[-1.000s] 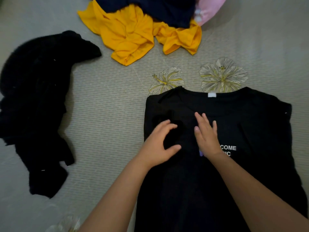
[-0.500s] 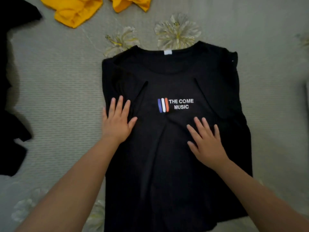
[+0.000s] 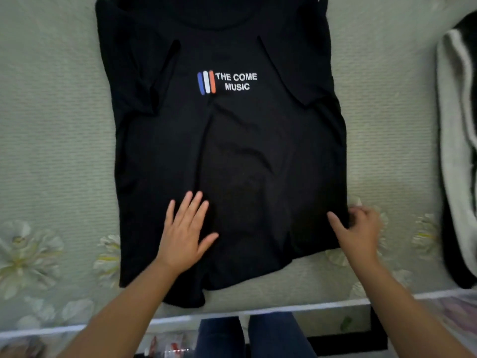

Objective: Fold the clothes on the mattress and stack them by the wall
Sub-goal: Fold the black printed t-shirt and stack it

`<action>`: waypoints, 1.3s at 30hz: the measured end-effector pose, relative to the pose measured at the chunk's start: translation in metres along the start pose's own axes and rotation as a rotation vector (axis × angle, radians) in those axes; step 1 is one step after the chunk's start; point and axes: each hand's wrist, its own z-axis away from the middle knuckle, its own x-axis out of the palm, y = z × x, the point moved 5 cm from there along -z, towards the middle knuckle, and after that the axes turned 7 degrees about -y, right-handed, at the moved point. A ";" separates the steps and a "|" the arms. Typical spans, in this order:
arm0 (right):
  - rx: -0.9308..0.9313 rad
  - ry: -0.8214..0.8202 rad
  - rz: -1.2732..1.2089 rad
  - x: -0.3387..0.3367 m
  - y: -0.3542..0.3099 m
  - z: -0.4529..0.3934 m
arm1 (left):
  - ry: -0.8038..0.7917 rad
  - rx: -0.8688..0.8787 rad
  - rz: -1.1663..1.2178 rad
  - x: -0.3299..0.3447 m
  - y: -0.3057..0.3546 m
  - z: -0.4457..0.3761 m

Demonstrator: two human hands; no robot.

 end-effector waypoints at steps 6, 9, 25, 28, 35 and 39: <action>-0.128 -0.401 -0.353 0.011 0.003 0.032 | -0.146 -0.099 0.010 0.030 0.035 0.062; -0.162 -0.425 -0.422 -0.002 0.013 0.045 | -0.226 -0.210 0.032 0.038 0.041 0.082; -0.339 -0.282 -0.481 -0.036 0.030 0.046 | -0.016 -0.386 0.045 0.027 0.036 0.108; -0.280 -0.112 -0.346 -0.046 0.039 0.039 | 0.022 -0.276 -0.022 0.025 0.040 0.116; 0.082 -0.229 -0.197 -0.060 0.079 0.014 | -0.015 -0.295 0.021 0.030 0.045 0.125; 0.056 -0.056 0.139 -0.061 0.090 0.017 | 0.038 -0.296 0.084 0.044 0.059 0.131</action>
